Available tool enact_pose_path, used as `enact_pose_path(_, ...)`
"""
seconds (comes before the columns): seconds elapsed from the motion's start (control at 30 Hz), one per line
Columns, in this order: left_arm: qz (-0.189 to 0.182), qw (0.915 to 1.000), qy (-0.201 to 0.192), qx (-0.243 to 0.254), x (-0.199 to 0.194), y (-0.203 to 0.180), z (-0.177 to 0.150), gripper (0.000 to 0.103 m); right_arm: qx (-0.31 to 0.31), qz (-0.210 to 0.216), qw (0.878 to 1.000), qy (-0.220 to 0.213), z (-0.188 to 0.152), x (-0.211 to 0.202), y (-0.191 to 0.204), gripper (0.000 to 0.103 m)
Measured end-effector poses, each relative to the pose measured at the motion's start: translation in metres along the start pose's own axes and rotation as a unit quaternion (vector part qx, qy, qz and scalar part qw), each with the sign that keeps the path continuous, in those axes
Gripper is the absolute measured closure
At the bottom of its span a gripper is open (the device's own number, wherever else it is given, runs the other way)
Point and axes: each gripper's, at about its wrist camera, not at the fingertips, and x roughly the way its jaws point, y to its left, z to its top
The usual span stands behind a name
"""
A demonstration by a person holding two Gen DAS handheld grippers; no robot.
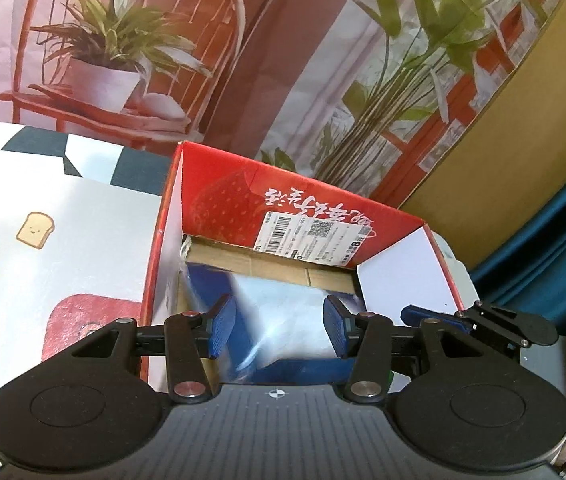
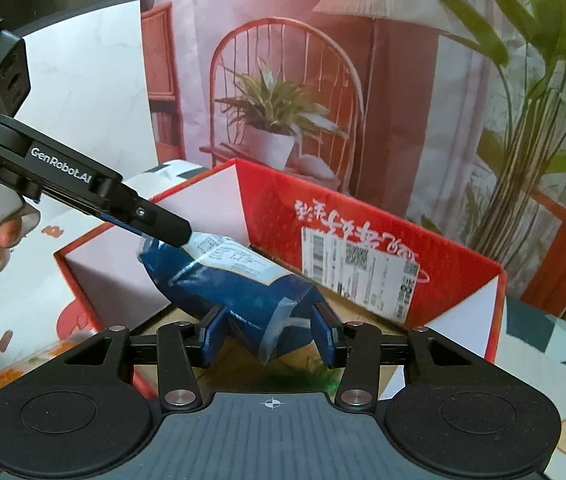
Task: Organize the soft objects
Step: 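Lower the blue bag into the red box and open the left gripper, then move the left gripper to the orange floral pillow and close on it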
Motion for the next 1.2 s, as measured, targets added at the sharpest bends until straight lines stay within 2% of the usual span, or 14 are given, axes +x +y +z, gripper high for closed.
enact_pose_path(0.33, 0.007, 0.9984, -0.031, 0.046, -0.031, -0.019, -0.014, 0.052, 0.040, -0.006, 0.999, -0.020, -0.008, -0.027, 0.002, 0.060)
enact_pose_path(0.63, 0.004, 0.9967, -0.059, 0.056, -0.069, -0.020, -0.053, 0.052, 0.088, -0.006, 0.993, -0.083, -0.033, -0.072, 0.021, 0.060)
enact_pose_path(0.83, 0.017, 0.9959, -0.074, 0.050, -0.090, -0.013, -0.089, 0.052, 0.118, -0.008, 0.986, -0.114, -0.058, -0.102, 0.038, 0.060)
enact_pose_path(1.0, 0.036, 0.9953, -0.078, 0.045, -0.091, -0.009, -0.114, 0.052, 0.129, -0.022, 0.985, -0.112, -0.082, -0.111, 0.052, 0.060)
enact_pose_path(1.2, 0.058, 0.9957, -0.064, 0.035, -0.085, 0.001, -0.142, 0.050, 0.158, -0.048, 0.983, -0.078, -0.119, -0.103, 0.064, 0.056)
